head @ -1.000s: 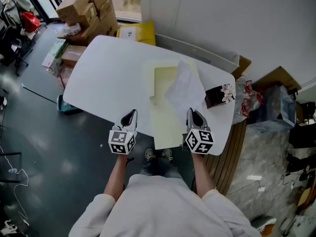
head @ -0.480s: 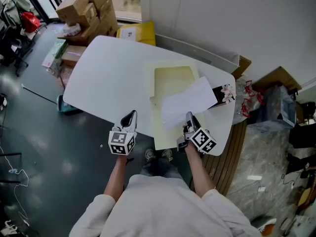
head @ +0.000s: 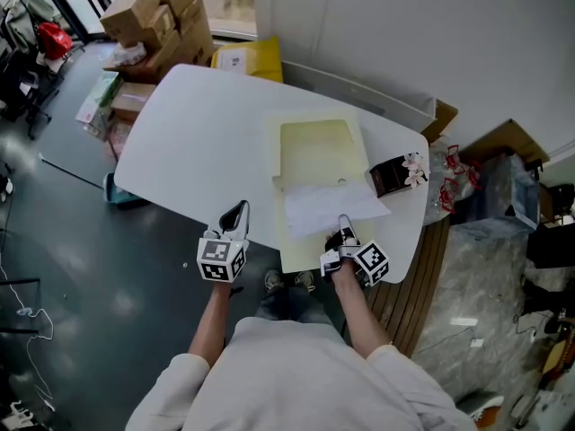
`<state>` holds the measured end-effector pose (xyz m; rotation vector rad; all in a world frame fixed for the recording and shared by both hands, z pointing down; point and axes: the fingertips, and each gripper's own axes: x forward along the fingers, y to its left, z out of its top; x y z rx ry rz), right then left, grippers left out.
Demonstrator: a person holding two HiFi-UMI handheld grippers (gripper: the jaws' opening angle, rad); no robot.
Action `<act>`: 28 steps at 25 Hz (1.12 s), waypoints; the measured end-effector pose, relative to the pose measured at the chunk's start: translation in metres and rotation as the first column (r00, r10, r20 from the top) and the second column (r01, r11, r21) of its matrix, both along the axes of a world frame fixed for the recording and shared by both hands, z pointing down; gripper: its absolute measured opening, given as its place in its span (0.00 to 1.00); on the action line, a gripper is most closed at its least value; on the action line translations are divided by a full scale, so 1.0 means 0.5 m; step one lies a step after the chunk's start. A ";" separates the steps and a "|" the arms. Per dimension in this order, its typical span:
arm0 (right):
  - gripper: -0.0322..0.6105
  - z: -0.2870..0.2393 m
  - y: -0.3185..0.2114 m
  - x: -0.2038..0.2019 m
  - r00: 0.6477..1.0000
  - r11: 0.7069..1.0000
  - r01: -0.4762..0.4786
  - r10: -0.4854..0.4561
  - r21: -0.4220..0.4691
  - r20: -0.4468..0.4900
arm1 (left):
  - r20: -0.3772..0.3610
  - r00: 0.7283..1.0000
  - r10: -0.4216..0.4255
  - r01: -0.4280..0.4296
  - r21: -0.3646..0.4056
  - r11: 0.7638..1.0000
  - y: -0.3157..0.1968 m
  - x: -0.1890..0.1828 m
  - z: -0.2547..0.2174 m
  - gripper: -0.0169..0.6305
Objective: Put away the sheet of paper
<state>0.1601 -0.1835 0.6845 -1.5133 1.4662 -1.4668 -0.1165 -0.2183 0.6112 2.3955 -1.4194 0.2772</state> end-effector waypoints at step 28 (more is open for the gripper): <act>0.05 0.156 -0.020 -0.003 0.992 0.986 -0.066 0.082 -0.151 0.098 | 0.013 0.999 -0.035 0.036 -0.033 0.999 0.009 -0.025 0.020 0.03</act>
